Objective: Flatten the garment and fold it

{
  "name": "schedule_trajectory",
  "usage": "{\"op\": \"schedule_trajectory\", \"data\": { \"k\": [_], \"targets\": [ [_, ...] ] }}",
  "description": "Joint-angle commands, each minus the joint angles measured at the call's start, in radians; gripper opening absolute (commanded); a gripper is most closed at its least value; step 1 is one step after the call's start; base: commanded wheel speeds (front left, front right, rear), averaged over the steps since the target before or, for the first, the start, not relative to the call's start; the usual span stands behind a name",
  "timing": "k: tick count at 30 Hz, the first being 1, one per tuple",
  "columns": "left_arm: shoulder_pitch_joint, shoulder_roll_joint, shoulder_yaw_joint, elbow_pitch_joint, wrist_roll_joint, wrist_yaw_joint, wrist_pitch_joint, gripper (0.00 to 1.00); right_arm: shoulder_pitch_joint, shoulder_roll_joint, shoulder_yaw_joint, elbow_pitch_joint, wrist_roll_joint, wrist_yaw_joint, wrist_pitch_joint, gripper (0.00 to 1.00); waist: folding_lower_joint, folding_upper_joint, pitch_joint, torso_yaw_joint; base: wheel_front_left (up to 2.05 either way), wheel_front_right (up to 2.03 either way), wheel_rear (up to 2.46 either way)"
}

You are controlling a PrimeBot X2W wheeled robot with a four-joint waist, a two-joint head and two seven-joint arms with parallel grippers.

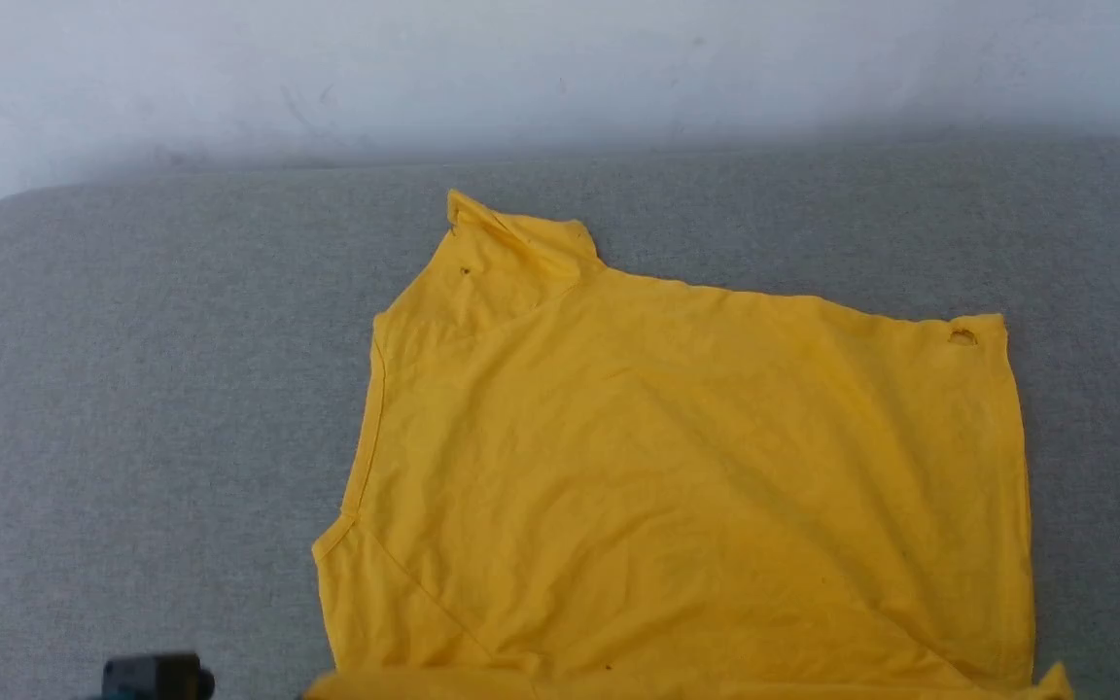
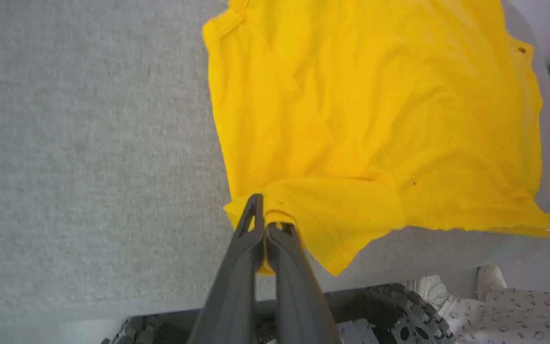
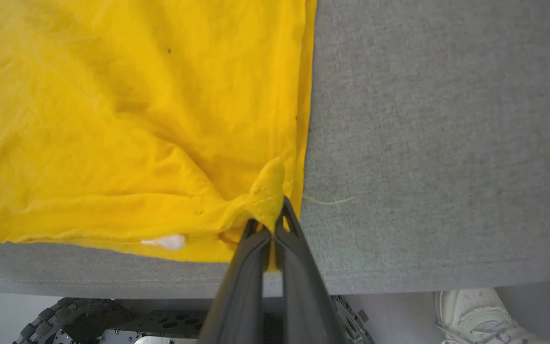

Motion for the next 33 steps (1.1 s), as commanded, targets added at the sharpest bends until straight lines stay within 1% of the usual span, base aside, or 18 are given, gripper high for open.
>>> {"op": "schedule_trajectory", "data": {
  "k": [1,3,6,10,15,18,22,23,29,33],
  "targets": [
    [-0.056,0.009,0.010,-0.007,0.031,-0.014,-0.023,0.00,-0.034,-0.009,-0.003,-0.014,-0.007,-0.001,-0.018,0.00,0.0000,-0.0001,0.002,-0.003,0.00,0.00,0.00],
    [-0.108,0.011,0.018,-0.012,0.059,-0.024,-0.050,0.00,-0.063,-0.017,-0.001,-0.029,-0.008,-0.001,-0.036,0.00,0.0000,-0.0001,0.012,-0.007,0.00,0.00,0.00],
    [-0.188,0.014,0.015,-0.021,0.087,-0.039,-0.060,0.00,-0.116,-0.035,0.007,-0.049,-0.007,-0.001,-0.051,0.00,0.0000,-0.0001,0.033,-0.016,0.00,0.00,0.00],
    [-0.302,0.024,0.000,-0.015,0.119,-0.060,-0.043,0.00,-0.198,-0.057,0.018,-0.061,-0.006,-0.001,-0.058,0.00,0.0000,-0.0001,0.075,-0.029,0.00,0.00,0.00],
    [-0.449,0.011,-0.021,0.018,0.146,-0.079,-0.025,0.00,-0.300,-0.078,0.026,-0.054,-0.016,-0.001,-0.060,0.00,0.0000,-0.0001,0.138,-0.042,0.00,0.00,0.00],
    [-0.518,-0.007,-0.030,0.062,0.157,-0.087,-0.028,0.00,-0.349,-0.087,0.035,-0.033,-0.022,-0.001,-0.061,0.00,0.0000,-0.0001,0.173,-0.046,0.00,0.00,0.00],
    [-0.582,-0.042,-0.037,0.154,0.158,-0.089,-0.044,0.00,-0.405,-0.094,0.055,0.007,-0.030,-0.001,-0.071,0.00,0.0000,-0.0001,0.215,-0.053,0.00,0.00,0.00],
    [-0.582,-0.042,-0.037,0.154,0.158,-0.089,-0.044,0.00,-0.405,-0.094,0.055,0.007,-0.030,-0.001,-0.071,0.00,0.0000,-0.0001,0.215,-0.053,0.00,0.00,0.00],
    [-0.632,-0.085,-0.051,0.285,0.163,-0.096,-0.082,0.00,-0.470,-0.099,0.094,0.088,-0.033,-0.001,-0.102,0.00,0.0000,-0.0001,0.257,-0.057,0.00,0.00,0.00],
    [-0.650,-0.106,-0.059,0.350,0.177,-0.084,-0.103,0.00,-0.496,-0.096,0.114,0.144,-0.030,-0.001,-0.124,0.00,0.0000,-0.0001,0.269,-0.051,0.00,0.00,0.00]
  ]
}}
